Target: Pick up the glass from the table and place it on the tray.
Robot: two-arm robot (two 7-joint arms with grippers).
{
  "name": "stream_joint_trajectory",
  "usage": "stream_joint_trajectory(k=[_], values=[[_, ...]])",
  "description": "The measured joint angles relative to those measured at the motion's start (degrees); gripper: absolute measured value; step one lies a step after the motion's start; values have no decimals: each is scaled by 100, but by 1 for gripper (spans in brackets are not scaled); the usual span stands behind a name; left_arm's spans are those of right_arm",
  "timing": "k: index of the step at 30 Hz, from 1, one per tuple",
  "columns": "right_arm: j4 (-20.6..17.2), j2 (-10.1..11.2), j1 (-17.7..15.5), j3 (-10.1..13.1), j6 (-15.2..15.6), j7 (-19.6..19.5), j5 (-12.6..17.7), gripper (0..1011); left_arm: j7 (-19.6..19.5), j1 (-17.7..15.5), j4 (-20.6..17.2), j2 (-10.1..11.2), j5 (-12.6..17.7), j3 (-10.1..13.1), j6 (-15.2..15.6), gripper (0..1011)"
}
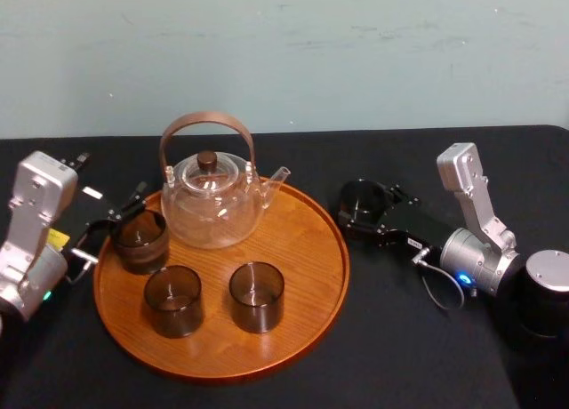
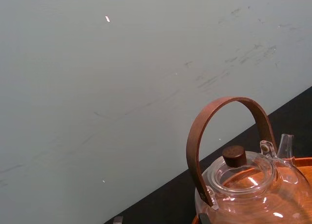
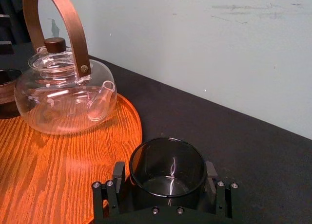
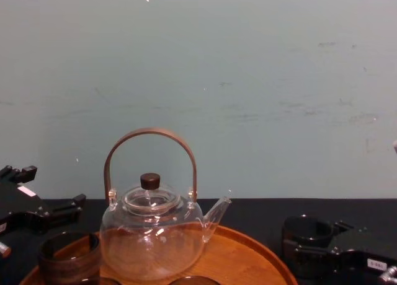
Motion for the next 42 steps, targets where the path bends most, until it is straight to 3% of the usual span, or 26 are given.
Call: stream_joint_trajectory(k=[8, 14, 42], values=[[5, -3, 0, 2, -7, 4, 1, 1003, 0, 0, 0, 0, 0, 0, 0, 1001], [10, -4, 3, 4, -13, 9, 3, 902, 0, 0, 0, 0, 0, 0, 0, 1001], [-46, 14, -23, 8, -64, 20, 11, 902, 0, 0, 0, 0, 0, 0, 0, 1001]])
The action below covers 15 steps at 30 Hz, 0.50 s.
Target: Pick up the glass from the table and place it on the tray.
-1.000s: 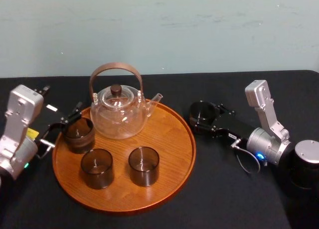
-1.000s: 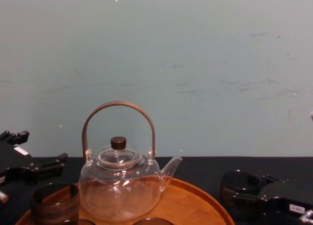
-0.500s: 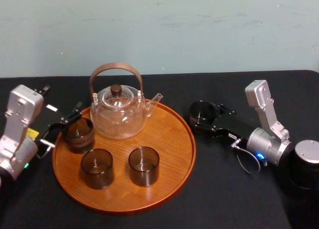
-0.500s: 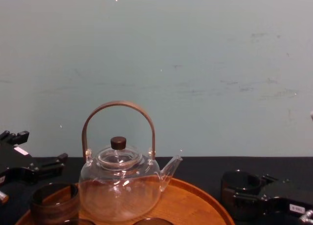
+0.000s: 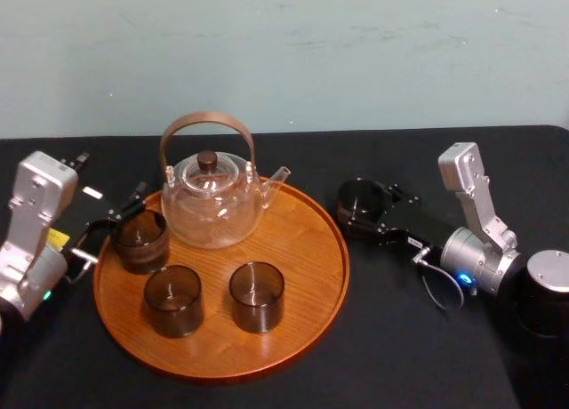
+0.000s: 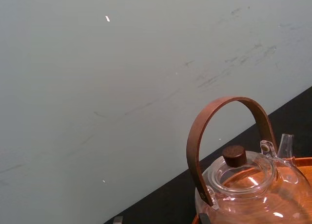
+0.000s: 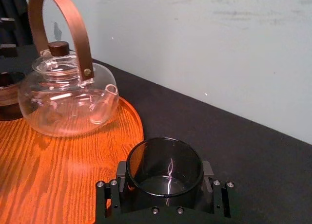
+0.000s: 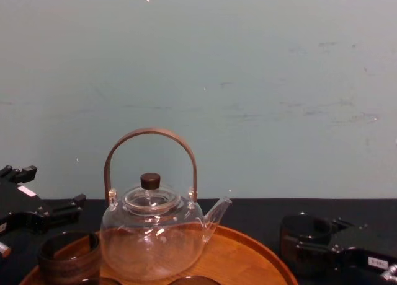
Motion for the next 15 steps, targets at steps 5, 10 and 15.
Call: stream_joint_trajectory(k=[5, 10, 15], values=[[-280, 78, -134, -2, -61, -67, -39, 902, 0, 0, 0, 0, 0, 0, 0, 1001], [-720, 174, -343, -11, -102, -143, -102, 902, 0, 0, 0, 0, 0, 0, 0, 1001], [-1060, 231, -492, -60, -118, -106, -100, 902, 0, 0, 0, 0, 0, 0, 0, 1001]])
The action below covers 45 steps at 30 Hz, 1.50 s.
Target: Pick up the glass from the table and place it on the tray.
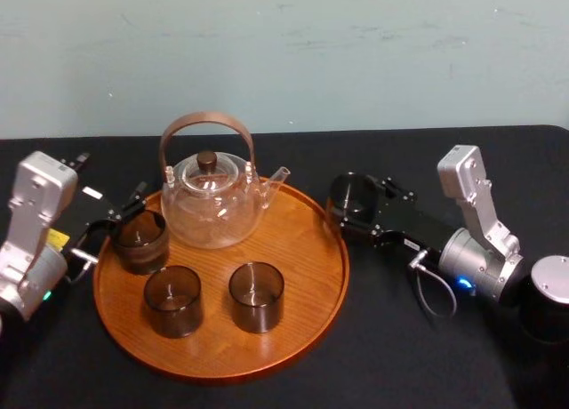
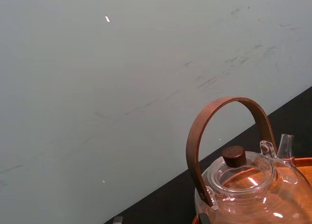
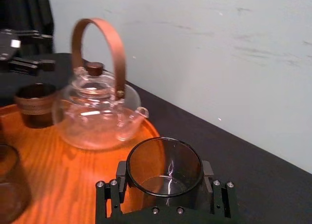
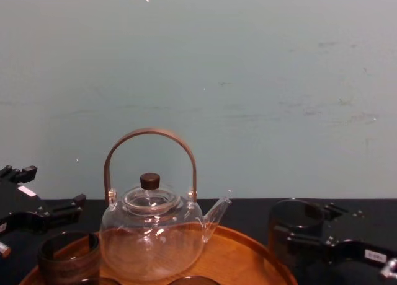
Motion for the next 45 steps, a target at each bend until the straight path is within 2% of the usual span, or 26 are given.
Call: stream_joint_trajectory(k=[8, 17, 27, 45], values=[[-66, -52, 6, -176, -61, 220, 58, 902, 0, 0, 0, 0, 0, 0, 0, 1001], [328, -256, 233, -411, -225, 458, 119, 902, 0, 0, 0, 0, 0, 0, 0, 1001], [731, -391, 443, -509, -304, 595, 189, 902, 0, 0, 0, 0, 0, 0, 0, 1001], [1081, -492, 540, -545, -340, 682, 266, 902, 0, 0, 0, 0, 0, 0, 0, 1002]])
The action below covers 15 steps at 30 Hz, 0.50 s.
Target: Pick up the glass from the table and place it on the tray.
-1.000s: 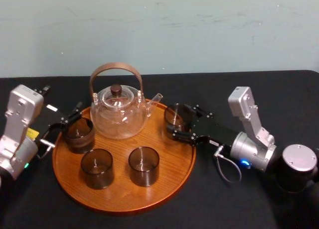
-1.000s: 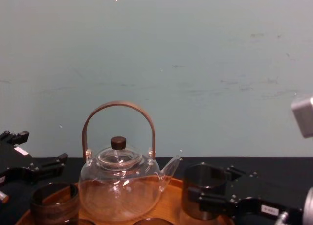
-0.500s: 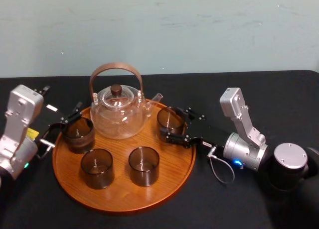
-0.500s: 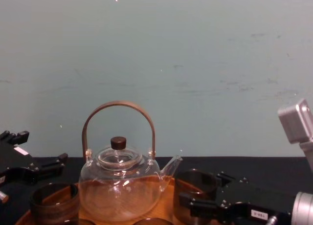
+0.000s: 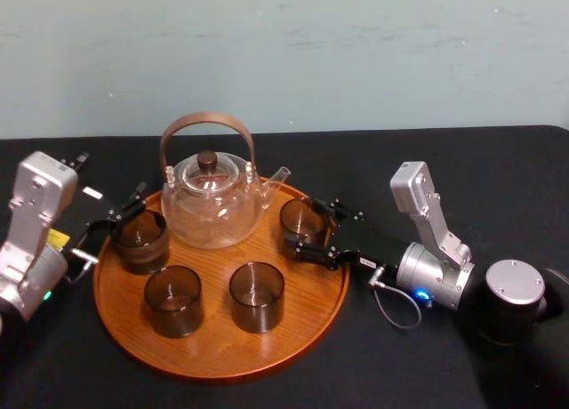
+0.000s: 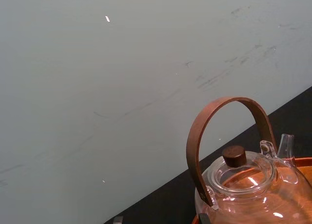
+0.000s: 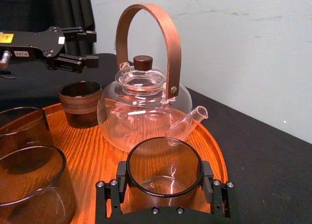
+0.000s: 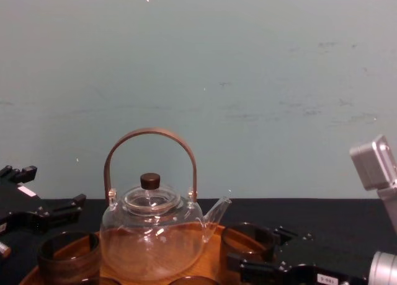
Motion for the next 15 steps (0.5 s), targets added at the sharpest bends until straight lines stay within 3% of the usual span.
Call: stream_joint_trajectory(k=[15], values=[[9, -3, 0, -3, 4, -11, -4, 902, 0, 0, 0, 0, 0, 0, 0, 1001]])
